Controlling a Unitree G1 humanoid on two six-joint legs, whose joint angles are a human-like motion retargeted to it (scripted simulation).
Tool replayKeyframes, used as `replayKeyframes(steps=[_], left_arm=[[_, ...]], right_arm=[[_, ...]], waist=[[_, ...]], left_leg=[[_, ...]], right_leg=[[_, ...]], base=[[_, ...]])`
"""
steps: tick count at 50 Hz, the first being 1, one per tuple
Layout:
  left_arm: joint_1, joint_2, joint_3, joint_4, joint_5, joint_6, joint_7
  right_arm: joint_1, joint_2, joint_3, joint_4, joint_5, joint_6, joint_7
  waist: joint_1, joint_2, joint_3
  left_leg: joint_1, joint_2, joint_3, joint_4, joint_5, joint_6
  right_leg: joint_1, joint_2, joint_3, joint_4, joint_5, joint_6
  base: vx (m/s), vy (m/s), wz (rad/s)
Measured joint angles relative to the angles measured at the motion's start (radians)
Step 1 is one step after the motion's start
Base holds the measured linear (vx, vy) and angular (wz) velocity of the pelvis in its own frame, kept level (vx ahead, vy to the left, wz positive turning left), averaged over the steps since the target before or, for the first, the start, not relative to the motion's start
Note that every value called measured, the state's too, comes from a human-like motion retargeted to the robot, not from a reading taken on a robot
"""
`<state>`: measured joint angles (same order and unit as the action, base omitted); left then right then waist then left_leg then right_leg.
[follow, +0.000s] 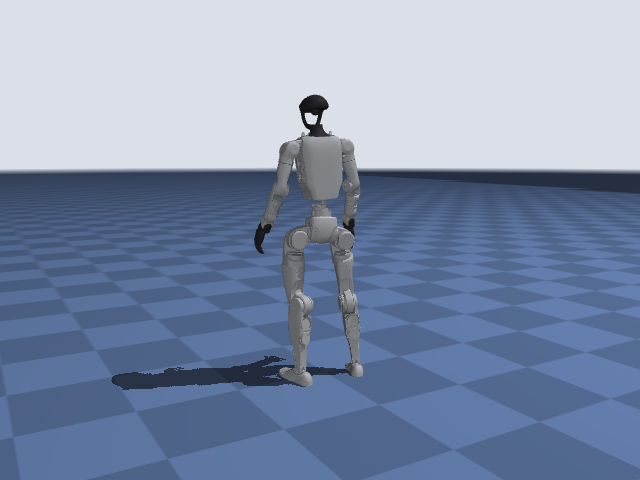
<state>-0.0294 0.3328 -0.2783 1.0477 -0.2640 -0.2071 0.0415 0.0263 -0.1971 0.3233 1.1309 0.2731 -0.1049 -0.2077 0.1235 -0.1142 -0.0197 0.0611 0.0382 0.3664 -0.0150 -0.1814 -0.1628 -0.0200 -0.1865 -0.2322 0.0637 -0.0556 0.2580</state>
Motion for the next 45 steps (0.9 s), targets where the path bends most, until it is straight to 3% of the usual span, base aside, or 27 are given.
replayKeyframes(steps=[5,11,13,17,20,22,26,30,37,45], left_arm=[[-0.149,0.207,-0.03,-0.234,-0.121,0.003,-0.064],[-0.449,0.54,-0.066,-0.64,-0.16,-0.039,0.082],[-0.554,0.652,-0.082,-0.817,-0.205,-0.092,0.123],[-0.746,0.846,-0.099,-1.21,-0.298,-0.277,0.175],[-0.91,0.951,-0.084,-1.467,-0.216,-0.389,0.231],[-1.035,1.001,-0.066,-1.563,-0.094,-0.396,0.295],[-1.243,1.069,-0.056,-1.583,0.111,-0.33,0.449],[-1.3,1.089,-0.103,-1.555,0.142,-0.315,0.515],[-1.225,1.073,-0.201,-1.587,0.096,-0.353,0.434],[-1.179,1.065,-0.207,-1.63,0.143,-0.345,0.438]], right_arm=[[0.016,-0.013,0.03,-0.018,0.047,0.025,0.004],[0.026,-0.041,0.056,-0.053,0.083,0.04,-0.028],[0.023,-0.055,0.063,-0.068,0.099,0.037,-0.031],[0.018,-0.09,0.078,-0.103,0.118,0.018,-0.018],[0.013,-0.118,0.086,-0.123,0.092,0.012,0.015],[0.01,-0.135,0.085,-0.128,0.058,0.018,0.045],[0.004,-0.15,0.059,-0.12,0.022,0.028,0.07],[0.012,-0.131,0.019,-0.101,0.052,0.023,0.049],[0.036,-0.097,-0.014,-0.065,0.117,0.007,0.021],[0.06,-0.107,0.012,-0.052,0.09,0.006,0.018]], waist=[[0.011,0.007,-0.016],[0.013,0.016,-0.03],[0.009,0.021,-0.032],[-0.009,0.036,-0.037],[-0.029,0.054,-0.043],[-0.042,0.069,-0.047],[-0.056,0.093,-0.047],[-0.055,0.095,-0.041],[-0.041,0.079,-0.027],[-0.043,0.067,-0.023]], left_leg=[[-0.001,0.002,-0.012,0.004,0.001,0.0],[0.004,0.008,-0.019,0.011,-0.001,-0.001],[0.008,0.011,-0.017,0.012,-0.003,-0.002],[0.02,0.017,-0.004,0.015,-0.009,-0.002],[0.03,0.022,0.011,0.015,-0.015,-0.004],[0.036,0.024,0.022,0.015,-0.018,-0.005],[0.049,0.026,0.04,0.014,-0.022,-0.007],[0.056,0.026,0.048,0.015,-0.026,-0.006],[0.053,0.023,0.038,0.02,-0.026,-0.004],[0.035,0.022,0.019,0.021,-0.018,-0.004]], right_leg=[[0.01,0.001,-0.015,-0.004,-0.001,-0.004],[0.025,0.004,-0.027,-0.008,-0.001,-0.008],[0.029,0.007,-0.026,-0.009,0.0,-0.009],[0.034,0.014,-0.013,-0.01,0.004,-0.012],[0.034,0.019,0.003,-0.008,0.007,-0.012],[0.033,0.023,0.014,-0.007,0.007,-0.011],[0.033,0.026,0.031,-0.002,0.007,-0.007],[0.035,0.026,0.039,-0.001,0.007,-0.004],[0.04,0.021,0.031,-0.001,0.006,-0.005],[0.036,0.018,0.013,-0.003,0.01,-0.01]], base=[[0.0,0.0,0.0],[0.0,0.0,0.0],[0.0,0.0,0.0],[0.01,0.0,-0.11],[0.02,0.0,-0.27],[0.02,0.0,-0.28],[0.01,0.01,-0.22],[0.0,0.0,0.0],[0.0,0.0,0.0],[0.0,0.0,0.0]])
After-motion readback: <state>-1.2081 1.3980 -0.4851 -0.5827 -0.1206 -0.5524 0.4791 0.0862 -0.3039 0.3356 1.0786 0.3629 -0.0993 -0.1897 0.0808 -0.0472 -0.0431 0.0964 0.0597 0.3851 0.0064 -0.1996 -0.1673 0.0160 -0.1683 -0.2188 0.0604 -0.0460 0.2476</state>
